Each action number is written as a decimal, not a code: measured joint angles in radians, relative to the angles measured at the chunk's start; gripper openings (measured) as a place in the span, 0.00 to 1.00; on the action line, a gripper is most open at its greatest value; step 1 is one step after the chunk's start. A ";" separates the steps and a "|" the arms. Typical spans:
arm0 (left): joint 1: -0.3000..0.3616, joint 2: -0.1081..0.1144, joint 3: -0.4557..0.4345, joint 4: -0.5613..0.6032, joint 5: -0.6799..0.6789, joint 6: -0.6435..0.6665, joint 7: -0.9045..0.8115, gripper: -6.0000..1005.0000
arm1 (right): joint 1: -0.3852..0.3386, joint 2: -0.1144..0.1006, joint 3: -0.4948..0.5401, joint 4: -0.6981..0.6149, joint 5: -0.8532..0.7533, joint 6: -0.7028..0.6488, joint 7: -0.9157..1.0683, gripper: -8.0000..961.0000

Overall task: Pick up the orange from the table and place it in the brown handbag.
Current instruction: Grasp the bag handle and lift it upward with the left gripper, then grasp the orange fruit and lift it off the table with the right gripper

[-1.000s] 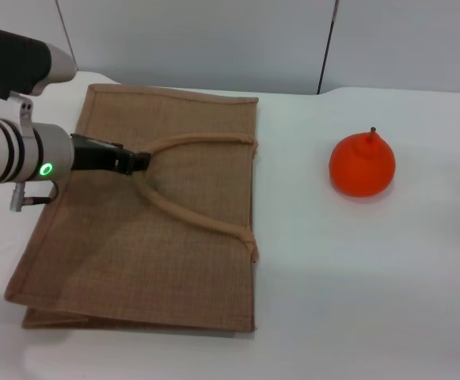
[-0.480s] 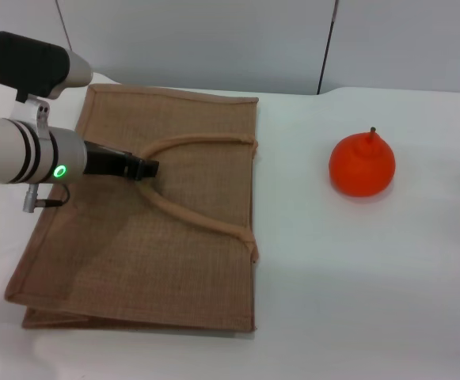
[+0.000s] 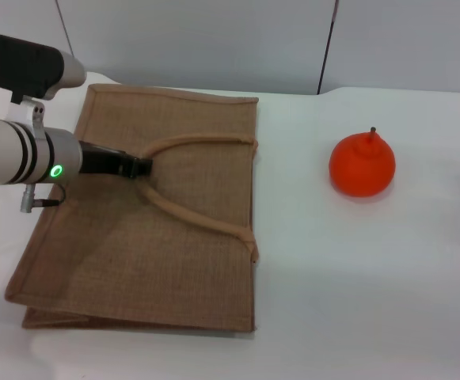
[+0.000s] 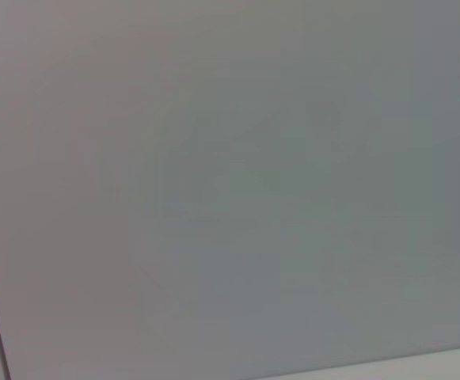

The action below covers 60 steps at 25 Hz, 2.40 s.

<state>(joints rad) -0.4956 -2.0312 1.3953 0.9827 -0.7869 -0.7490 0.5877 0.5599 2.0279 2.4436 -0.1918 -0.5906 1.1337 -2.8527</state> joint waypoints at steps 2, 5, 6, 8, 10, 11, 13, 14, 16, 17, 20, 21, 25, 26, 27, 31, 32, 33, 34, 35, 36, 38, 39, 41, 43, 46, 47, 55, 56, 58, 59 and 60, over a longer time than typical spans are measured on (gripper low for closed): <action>-0.002 0.000 0.000 -0.009 0.000 0.006 -0.001 0.52 | 0.000 0.000 0.000 0.000 0.000 0.000 0.000 0.89; -0.011 0.000 -0.001 -0.030 0.000 0.016 -0.002 0.52 | 0.000 0.000 0.000 0.000 0.000 0.000 0.001 0.89; -0.016 0.000 -0.001 -0.037 0.000 0.018 -0.002 0.52 | 0.000 0.000 0.000 0.000 0.000 0.001 0.001 0.89; -0.024 0.000 -0.001 -0.046 0.000 0.020 -0.002 0.52 | 0.002 0.000 0.000 0.000 0.000 0.001 0.001 0.89; -0.029 0.000 -0.001 -0.052 0.000 0.023 -0.002 0.52 | 0.002 0.000 0.000 0.000 0.000 0.001 0.001 0.89; -0.033 -0.001 -0.001 -0.056 0.000 0.025 -0.001 0.52 | 0.003 0.000 0.000 0.000 0.000 0.001 0.001 0.89; -0.037 -0.002 -0.001 -0.063 0.000 0.027 0.000 0.50 | 0.004 0.000 0.000 0.000 0.000 0.001 0.001 0.89; -0.041 -0.002 -0.001 -0.068 0.000 0.029 0.001 0.49 | 0.004 0.000 0.000 0.000 0.000 0.002 0.001 0.89; -0.048 -0.002 -0.001 -0.075 0.000 0.031 0.000 0.46 | 0.004 0.000 0.000 0.000 0.000 0.002 0.001 0.89; -0.050 -0.003 -0.001 -0.078 0.000 0.032 -0.001 0.45 | 0.004 0.000 0.000 0.000 0.000 0.002 0.001 0.89; -0.051 -0.003 0.000 -0.082 0.000 0.039 -0.002 0.42 | 0.005 0.000 0.000 0.000 0.000 0.002 0.001 0.89; -0.051 -0.003 0.001 -0.084 0.000 0.040 -0.002 0.41 | 0.005 0.000 0.000 0.000 0.000 0.002 0.001 0.89; -0.052 -0.003 0.001 -0.090 0.000 0.041 0.000 0.38 | 0.005 0.000 0.000 0.000 0.000 0.002 0.001 0.89; -0.052 -0.003 0.000 -0.090 0.000 0.041 0.000 0.37 | 0.005 0.000 0.000 0.000 0.000 0.002 0.001 0.88; -0.052 -0.003 0.000 -0.090 0.000 0.045 0.000 0.36 | 0.005 0.000 0.000 0.000 0.000 0.003 0.001 0.88; -0.052 -0.002 -0.001 -0.090 0.000 0.056 0.002 0.30 | 0.005 0.000 0.000 -0.002 0.000 0.021 0.001 0.88; -0.052 -0.002 -0.001 -0.090 0.000 0.057 0.003 0.28 | 0.005 0.000 0.000 -0.003 0.000 0.026 0.002 0.88; -0.052 -0.002 -0.001 -0.090 0.000 0.060 0.005 0.25 | 0.005 0.000 0.000 -0.004 0.000 0.027 0.002 0.88; -0.052 -0.002 -0.001 -0.090 0.000 0.063 0.007 0.23 | 0.005 0.000 0.000 -0.004 0.000 0.028 0.002 0.88; -0.051 -0.002 0.000 -0.089 0.000 0.067 0.007 0.20 | 0.005 0.000 0.000 -0.004 0.000 0.027 0.002 0.88; -0.050 -0.001 0.000 -0.087 0.000 0.072 0.008 0.17 | 0.005 0.000 0.000 -0.004 -0.001 0.026 0.002 0.88; -0.049 -0.001 0.000 -0.077 -0.004 0.076 0.011 0.16 | 0.005 -0.001 -0.001 -0.004 -0.010 0.020 0.002 0.88; -0.047 0.000 -0.001 -0.065 -0.007 0.077 0.013 0.15 | 0.005 -0.002 -0.001 -0.005 -0.020 0.018 0.002 0.88; -0.040 0.000 -0.001 -0.029 -0.008 0.075 0.019 0.14 | 0.005 -0.003 -0.002 -0.004 -0.049 0.017 0.002 0.88; -0.028 0.000 -0.001 0.026 -0.007 0.068 0.022 0.14 | 0.005 -0.003 -0.002 -0.002 -0.079 0.017 0.003 0.88; 0.001 0.000 0.001 0.148 -0.005 0.029 0.035 0.14 | 0.007 -0.004 -0.002 0.003 -0.126 0.016 0.003 0.89; 0.010 0.000 0.001 0.187 -0.008 0.008 0.043 0.14 | 0.009 -0.005 -0.002 0.004 -0.142 0.016 0.003 0.89; 0.047 0.001 -0.026 0.457 -0.014 -0.149 0.068 0.14 | 0.033 -0.012 -0.076 0.022 -0.185 -0.010 0.069 0.89; 0.059 0.001 -0.026 0.498 -0.014 -0.160 0.068 0.14 | 0.033 -0.012 -0.099 0.035 -0.185 -0.008 0.101 0.89; 0.076 0.001 -0.026 0.555 -0.014 -0.175 0.069 0.13 | 0.027 -0.013 -0.155 0.073 -0.185 -0.003 0.178 0.89; 0.084 0.001 -0.027 0.583 -0.014 -0.182 0.069 0.13 | 0.022 -0.013 -0.180 0.090 -0.185 -0.002 0.206 0.90; 0.091 0.002 -0.030 0.609 -0.014 -0.191 0.069 0.13 | 0.017 -0.013 -0.208 0.110 -0.185 -0.002 0.235 0.90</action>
<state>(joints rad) -0.4045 -2.0296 1.3648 1.5914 -0.8008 -0.9402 0.6562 0.5766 2.0153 2.2359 -0.0814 -0.7759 1.1317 -2.6178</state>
